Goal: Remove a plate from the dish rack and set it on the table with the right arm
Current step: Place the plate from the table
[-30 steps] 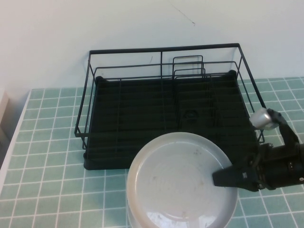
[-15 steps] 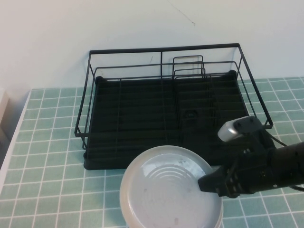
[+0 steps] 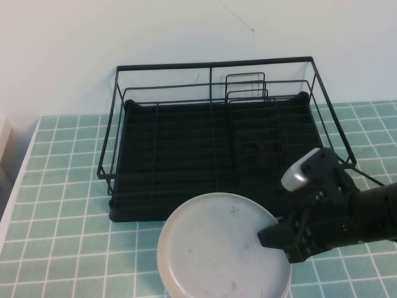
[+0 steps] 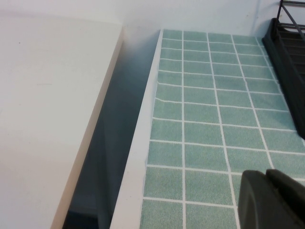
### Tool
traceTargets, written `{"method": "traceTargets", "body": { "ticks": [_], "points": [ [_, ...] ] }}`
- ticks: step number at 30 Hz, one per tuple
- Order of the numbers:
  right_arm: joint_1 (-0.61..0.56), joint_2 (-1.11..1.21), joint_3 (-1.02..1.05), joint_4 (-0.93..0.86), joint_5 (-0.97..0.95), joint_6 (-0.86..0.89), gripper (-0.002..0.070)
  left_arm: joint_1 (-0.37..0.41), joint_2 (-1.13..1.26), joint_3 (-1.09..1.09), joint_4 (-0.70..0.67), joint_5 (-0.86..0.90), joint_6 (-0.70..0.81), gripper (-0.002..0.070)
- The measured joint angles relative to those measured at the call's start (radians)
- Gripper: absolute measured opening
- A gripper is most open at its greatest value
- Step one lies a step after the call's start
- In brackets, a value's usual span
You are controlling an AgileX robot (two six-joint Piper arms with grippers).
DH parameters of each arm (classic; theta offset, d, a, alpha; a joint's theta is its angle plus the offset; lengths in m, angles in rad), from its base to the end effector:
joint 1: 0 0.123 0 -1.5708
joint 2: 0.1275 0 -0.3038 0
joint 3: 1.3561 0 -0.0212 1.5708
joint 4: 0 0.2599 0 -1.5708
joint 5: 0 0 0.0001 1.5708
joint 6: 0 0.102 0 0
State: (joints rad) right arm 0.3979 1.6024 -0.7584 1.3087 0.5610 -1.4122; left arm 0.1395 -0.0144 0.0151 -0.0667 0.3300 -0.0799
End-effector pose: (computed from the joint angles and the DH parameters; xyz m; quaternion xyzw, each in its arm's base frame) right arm 0.2606 0.1665 0.1904 -0.3285 0.8561 0.2890 0.2751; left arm 0.0540 0.0053 0.1762 -0.1043 0.7806 -0.0096 0.6162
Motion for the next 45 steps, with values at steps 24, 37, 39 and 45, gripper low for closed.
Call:
{"method": "traceTargets", "body": {
  "ticks": [24,37,39,45],
  "points": [
    [-0.025,-0.028,-0.002,-0.025,0.073,-0.014,0.0560,0.000,0.000,0.000,0.000,0.000,0.000,-0.0003],
    [-0.032,-0.158,-0.034,-0.221,0.149,0.032,0.0438,0.000,0.000,0.000,0.000,0.000,0.000,-0.0003],
    [-0.032,-0.192,-0.055,-0.232,0.175,0.033,0.0383,0.000,0.000,0.000,0.000,0.000,0.000,-0.0003],
    [-0.032,-0.306,-0.112,-0.281,0.212,0.090,0.0151,0.000,0.000,0.000,0.000,0.000,0.000,-0.0003]
  ]
}}
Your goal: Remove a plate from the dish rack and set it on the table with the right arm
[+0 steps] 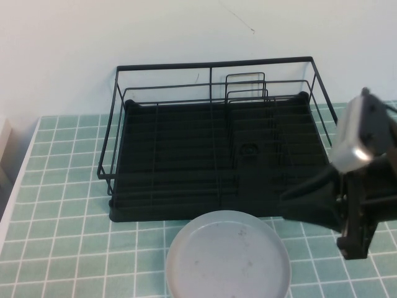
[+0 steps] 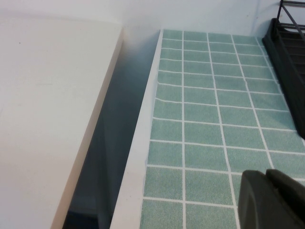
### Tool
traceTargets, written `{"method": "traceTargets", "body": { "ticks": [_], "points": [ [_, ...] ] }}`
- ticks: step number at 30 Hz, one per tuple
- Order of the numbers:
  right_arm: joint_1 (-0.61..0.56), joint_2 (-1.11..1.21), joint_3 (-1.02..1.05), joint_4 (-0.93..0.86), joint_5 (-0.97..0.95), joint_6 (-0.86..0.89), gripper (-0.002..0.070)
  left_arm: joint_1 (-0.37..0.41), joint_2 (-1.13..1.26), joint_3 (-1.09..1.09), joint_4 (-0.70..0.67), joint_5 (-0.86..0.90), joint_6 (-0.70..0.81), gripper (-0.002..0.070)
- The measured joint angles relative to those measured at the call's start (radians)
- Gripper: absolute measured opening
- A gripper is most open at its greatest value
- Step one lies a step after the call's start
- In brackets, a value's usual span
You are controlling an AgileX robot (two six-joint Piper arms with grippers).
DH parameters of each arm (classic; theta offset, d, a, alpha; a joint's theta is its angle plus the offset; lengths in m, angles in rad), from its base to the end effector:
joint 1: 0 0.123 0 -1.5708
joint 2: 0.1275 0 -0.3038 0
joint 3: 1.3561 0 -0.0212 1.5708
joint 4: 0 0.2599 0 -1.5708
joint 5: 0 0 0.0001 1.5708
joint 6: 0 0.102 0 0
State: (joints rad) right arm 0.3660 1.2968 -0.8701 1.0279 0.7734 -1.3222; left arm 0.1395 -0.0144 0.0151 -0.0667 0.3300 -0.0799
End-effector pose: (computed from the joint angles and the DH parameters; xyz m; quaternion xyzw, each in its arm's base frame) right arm 0.2249 0.1516 0.2980 -0.4580 0.7613 0.2769 0.3661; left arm 0.0540 0.0053 0.1762 -0.1043 0.7806 -0.0096 0.6162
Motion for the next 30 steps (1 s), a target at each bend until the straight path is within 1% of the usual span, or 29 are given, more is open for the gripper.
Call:
{"method": "traceTargets", "body": {
  "ticks": [1,2,4,6,11,16,20,23,26,30],
  "points": [
    [0.000,-0.023,-0.006,0.000,0.002,0.014,0.0100,0.000,0.000,0.000,0.000,0.000,0.000,-0.0003],
    [0.000,-0.042,-0.008,-0.002,0.002,0.022,0.0064,0.000,0.000,0.000,0.000,0.000,0.000,-0.0003],
    [0.000,-0.094,-0.009,-0.006,0.003,0.045,0.0027,0.000,0.000,0.000,0.000,0.000,0.000,-0.0003],
    [0.000,-0.144,-0.009,-0.012,0.002,0.071,0.0011,0.000,0.000,0.000,0.000,0.000,0.000,-0.0003],
    [0.000,-0.295,-0.004,-0.021,-0.049,0.120,0.0001,0.000,0.000,0.000,0.000,0.000,0.000,-0.0003],
    [0.000,-0.456,0.053,-0.025,-0.111,0.133,-0.0001,0.000,0.000,0.000,0.000,0.000,0.000,-0.0003],
    [0.000,-0.564,0.089,-0.063,-0.044,0.131,-0.0001,0.000,0.000,0.000,0.000,0.000,0.000,-0.0003],
    [0.000,-0.634,0.121,-0.171,-0.006,0.191,-0.0001,0.000,0.000,0.000,0.000,0.000,0.000,-0.0003],
    [0.000,-0.696,0.178,-0.239,-0.088,0.241,-0.0001,0.000,0.000,0.000,0.000,0.000,0.000,-0.0003],
    [0.000,-0.790,0.291,-0.255,-0.234,0.252,-0.0001,0.000,0.000,0.000,0.000,0.000,0.000,-0.0003]
  ]
}}
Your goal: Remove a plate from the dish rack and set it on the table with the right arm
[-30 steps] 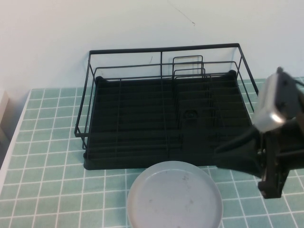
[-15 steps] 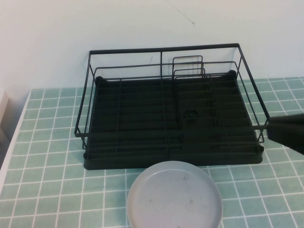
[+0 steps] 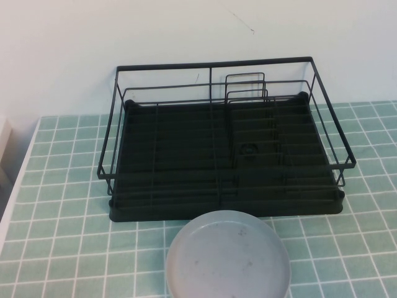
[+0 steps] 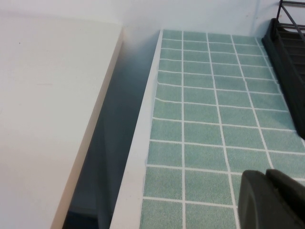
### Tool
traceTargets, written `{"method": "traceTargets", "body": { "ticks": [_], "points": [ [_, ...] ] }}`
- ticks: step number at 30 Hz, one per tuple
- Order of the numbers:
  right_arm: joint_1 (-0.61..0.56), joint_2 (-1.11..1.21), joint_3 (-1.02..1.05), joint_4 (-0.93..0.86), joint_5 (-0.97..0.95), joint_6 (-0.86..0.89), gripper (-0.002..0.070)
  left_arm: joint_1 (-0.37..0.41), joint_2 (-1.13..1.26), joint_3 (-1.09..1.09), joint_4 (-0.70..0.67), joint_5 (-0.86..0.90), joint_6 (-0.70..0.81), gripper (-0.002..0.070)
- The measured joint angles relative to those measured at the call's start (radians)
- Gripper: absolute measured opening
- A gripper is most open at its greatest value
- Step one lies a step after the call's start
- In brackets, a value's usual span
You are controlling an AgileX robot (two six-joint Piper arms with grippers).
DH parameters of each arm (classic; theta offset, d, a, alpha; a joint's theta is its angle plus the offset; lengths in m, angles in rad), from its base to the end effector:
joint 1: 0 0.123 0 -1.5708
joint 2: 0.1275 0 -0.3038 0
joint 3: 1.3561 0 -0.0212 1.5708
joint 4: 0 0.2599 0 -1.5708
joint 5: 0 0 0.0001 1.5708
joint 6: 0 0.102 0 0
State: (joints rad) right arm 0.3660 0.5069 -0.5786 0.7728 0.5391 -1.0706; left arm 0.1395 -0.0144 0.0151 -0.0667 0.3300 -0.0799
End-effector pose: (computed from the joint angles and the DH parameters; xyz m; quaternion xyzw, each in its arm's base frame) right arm 0.0811 0.0703 0.3419 -0.3848 0.6823 0.1413 0.6054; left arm 0.0540 0.0053 0.1762 -0.1043 0.7806 -0.0096 0.6162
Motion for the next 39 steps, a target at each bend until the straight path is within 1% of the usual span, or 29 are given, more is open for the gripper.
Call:
{"method": "traceTargets", "body": {
  "ticks": [5,9,11,13,15,20,24,26,30,39],
  "points": [
    [0.000,-0.147,0.139,-0.007,-0.148,0.002,-0.0001,0.000,0.000,0.000,0.000,0.000,0.000,-0.0003],
    [-0.002,-0.228,0.261,-0.036,-0.314,0.014,-0.0001,0.000,0.000,0.000,0.000,0.000,0.000,-0.0003],
    [-0.018,-0.258,0.319,-0.134,-0.392,0.081,-0.0001,0.000,0.000,0.000,0.000,0.000,0.000,-0.0003],
    [-0.065,-0.303,0.377,-0.245,-0.431,0.221,-0.0001,0.000,0.000,0.000,0.000,0.000,0.000,-0.0003],
    [-0.136,-0.353,0.420,-0.343,-0.433,0.361,-0.0001,0.000,0.000,0.000,0.000,0.000,0.000,-0.0003],
    [-0.386,-0.484,0.541,-0.593,-0.415,0.658,-0.0001,0.000,0.000,0.000,0.000,0.000,0.000,-0.0003],
    [-0.510,-0.516,0.604,-0.734,-0.385,0.855,-0.0001,0.000,0.000,0.000,0.000,0.000,0.000,-0.0003],
    [-0.538,-0.518,0.606,-0.789,-0.330,0.912,-0.0001,0.000,0.000,0.000,0.000,0.000,0.000,-0.0003],
    [-0.547,-0.518,0.606,-0.840,-0.222,0.944,-0.0001,0.000,0.000,0.000,0.000,0.000,0.000,-0.0003],
    [-0.547,-0.518,0.600,-0.847,-0.199,0.949,-0.0001,0.000,0.000,0.000,0.000,0.000,0.000,-0.0003]
  ]
}}
